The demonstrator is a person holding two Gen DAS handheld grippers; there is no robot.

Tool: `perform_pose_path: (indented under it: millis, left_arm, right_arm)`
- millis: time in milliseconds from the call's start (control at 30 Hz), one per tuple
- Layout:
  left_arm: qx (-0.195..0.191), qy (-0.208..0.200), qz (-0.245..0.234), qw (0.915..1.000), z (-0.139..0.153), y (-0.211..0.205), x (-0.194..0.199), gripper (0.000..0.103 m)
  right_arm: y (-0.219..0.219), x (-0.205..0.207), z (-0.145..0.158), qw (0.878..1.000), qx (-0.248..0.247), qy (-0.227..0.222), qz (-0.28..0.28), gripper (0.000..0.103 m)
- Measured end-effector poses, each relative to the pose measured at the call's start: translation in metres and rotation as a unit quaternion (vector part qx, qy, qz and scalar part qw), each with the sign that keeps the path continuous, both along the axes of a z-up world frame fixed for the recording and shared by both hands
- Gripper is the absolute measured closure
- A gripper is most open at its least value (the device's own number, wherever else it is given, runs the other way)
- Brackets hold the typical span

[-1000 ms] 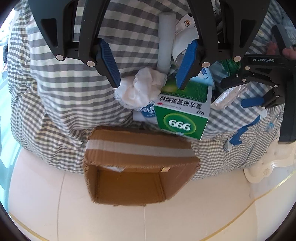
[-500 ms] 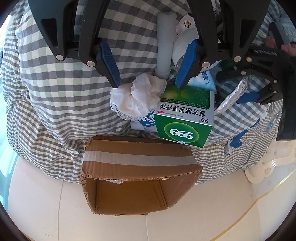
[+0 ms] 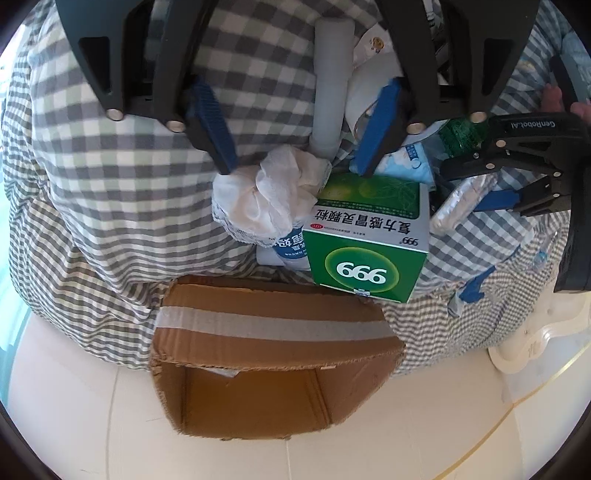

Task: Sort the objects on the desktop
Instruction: 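Grasp the foil blister pack with the left gripper while the right gripper reaches the tissue, then carry the blister pack and white tissue into the cardboard box and release both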

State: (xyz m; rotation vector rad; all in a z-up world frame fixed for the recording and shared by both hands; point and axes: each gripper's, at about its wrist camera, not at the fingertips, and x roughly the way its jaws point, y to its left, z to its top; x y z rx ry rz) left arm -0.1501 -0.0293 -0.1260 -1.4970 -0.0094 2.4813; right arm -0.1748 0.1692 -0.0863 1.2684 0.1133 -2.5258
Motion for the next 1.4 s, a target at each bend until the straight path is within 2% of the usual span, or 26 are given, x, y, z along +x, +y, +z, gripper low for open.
perform_pose_path:
  millis: [33,133,233,300,367,467,500,600,800,1000,1267,1400]
  left_arm:
    - [0.001,-0.002,-0.004,1.0000,-0.001,0.002,-0.001,0.024]
    - [-0.011,0.003,-0.009,0.9999,-0.002,0.007,0.000,0.024]
    - [-0.013,0.009,-0.005,0.9999,-0.002,0.007,0.001,0.035]
    - [0.003,0.009,-0.003,1.0000,-0.001,0.003,0.001,0.035]
    - [0.007,0.011,-0.002,0.9999,0.000,0.002,0.001,0.035]
    - [0.009,0.017,-0.001,0.9998,0.002,0.001,0.003,0.035]
    - [0.011,0.019,0.000,0.9998,0.003,0.000,0.005,0.035]
    - [0.010,0.025,0.002,0.9996,0.007,0.000,0.008,0.035]
    - [0.009,0.039,0.007,0.9992,0.018,-0.004,0.017,0.035]
    - [0.012,0.059,0.008,0.9982,0.035,-0.004,0.022,0.035]
    - [0.023,0.086,0.007,0.9960,0.064,-0.004,0.017,0.035]
    - [0.007,0.101,0.008,0.9948,0.079,0.002,0.010,0.035]
  right_arm:
    - [-0.002,-0.005,-0.001,1.000,0.002,-0.005,0.001,0.029]
    - [-0.005,-0.026,-0.009,1.000,0.013,-0.026,-0.009,0.029]
    - [-0.007,-0.045,-0.018,0.998,0.029,-0.047,-0.030,0.031]
    - [-0.009,-0.047,-0.020,0.998,0.036,-0.043,-0.034,0.046]
    - [-0.011,-0.044,-0.021,0.998,0.042,-0.039,-0.029,0.067]
    - [-0.009,-0.038,-0.020,0.999,0.036,-0.029,-0.029,0.081]
    - [-0.007,-0.036,-0.018,0.999,0.028,-0.026,-0.027,0.082]
    - [0.001,-0.032,-0.013,0.999,-0.005,-0.027,-0.027,0.083]
    - [0.003,-0.023,-0.002,0.999,-0.020,-0.011,-0.030,0.086]
    - [0.023,-0.011,0.020,0.998,-0.046,0.017,-0.042,0.086]
    - [0.025,-0.001,0.050,0.997,-0.049,0.057,-0.032,0.086]
    - [0.022,0.000,0.064,0.996,-0.045,0.074,-0.023,0.086]
